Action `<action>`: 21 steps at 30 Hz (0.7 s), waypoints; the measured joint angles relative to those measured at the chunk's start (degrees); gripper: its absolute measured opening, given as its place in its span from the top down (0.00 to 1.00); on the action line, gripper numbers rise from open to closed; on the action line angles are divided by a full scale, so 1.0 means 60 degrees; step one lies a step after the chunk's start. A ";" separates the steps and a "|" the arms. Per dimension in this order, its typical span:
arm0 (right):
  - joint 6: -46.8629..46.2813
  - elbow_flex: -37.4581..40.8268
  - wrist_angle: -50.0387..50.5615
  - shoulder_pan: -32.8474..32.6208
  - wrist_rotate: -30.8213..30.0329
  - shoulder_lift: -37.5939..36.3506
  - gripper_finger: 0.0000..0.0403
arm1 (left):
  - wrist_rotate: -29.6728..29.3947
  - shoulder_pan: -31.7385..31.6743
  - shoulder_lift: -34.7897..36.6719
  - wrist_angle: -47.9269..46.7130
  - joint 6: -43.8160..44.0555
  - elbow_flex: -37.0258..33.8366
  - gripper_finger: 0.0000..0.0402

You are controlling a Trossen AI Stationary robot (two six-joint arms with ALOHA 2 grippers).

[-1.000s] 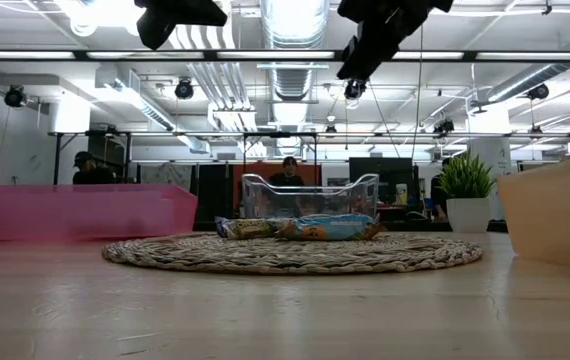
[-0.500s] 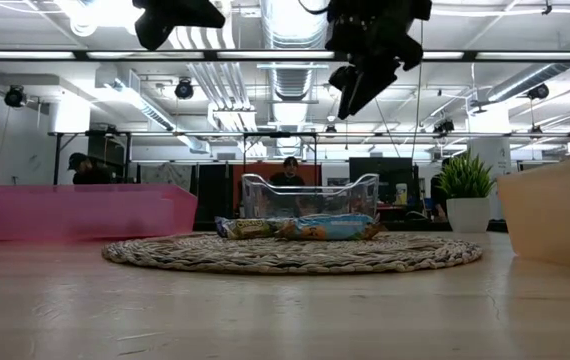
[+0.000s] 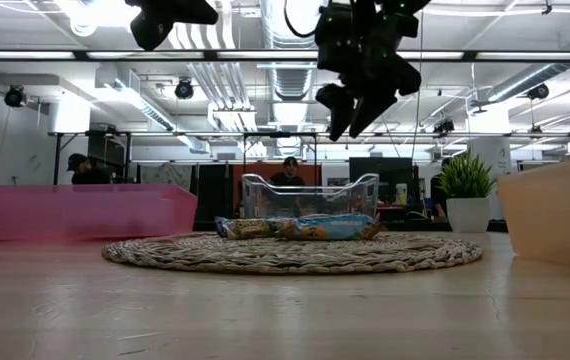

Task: Pick and place Granola Bars by type
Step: Put the red granola bar into the red bin

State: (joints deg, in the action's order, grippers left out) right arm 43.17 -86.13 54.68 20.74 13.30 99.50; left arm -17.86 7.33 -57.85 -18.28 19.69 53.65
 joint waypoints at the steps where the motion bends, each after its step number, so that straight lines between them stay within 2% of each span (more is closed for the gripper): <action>1: 0.0089 0.0000 -0.0031 -0.0011 0.0000 0.0017 0.44 | -0.0001 0.0000 0.0007 -0.0047 0.0000 0.0000 1.00; 10: 0.0659 0.0247 -0.0185 -0.0096 0.0036 0.0015 0.45 | -0.0005 0.0000 0.0012 -0.0216 0.0002 0.0000 1.00; 21: 0.0355 0.1094 -0.1710 -0.0117 0.0027 0.0015 0.45 | -0.0004 0.0000 0.0052 -0.0212 -0.0050 0.0000 1.00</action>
State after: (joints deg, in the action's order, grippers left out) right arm 45.30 -79.56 44.41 20.03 13.46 99.59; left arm -17.88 7.33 -57.54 -19.55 19.39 53.65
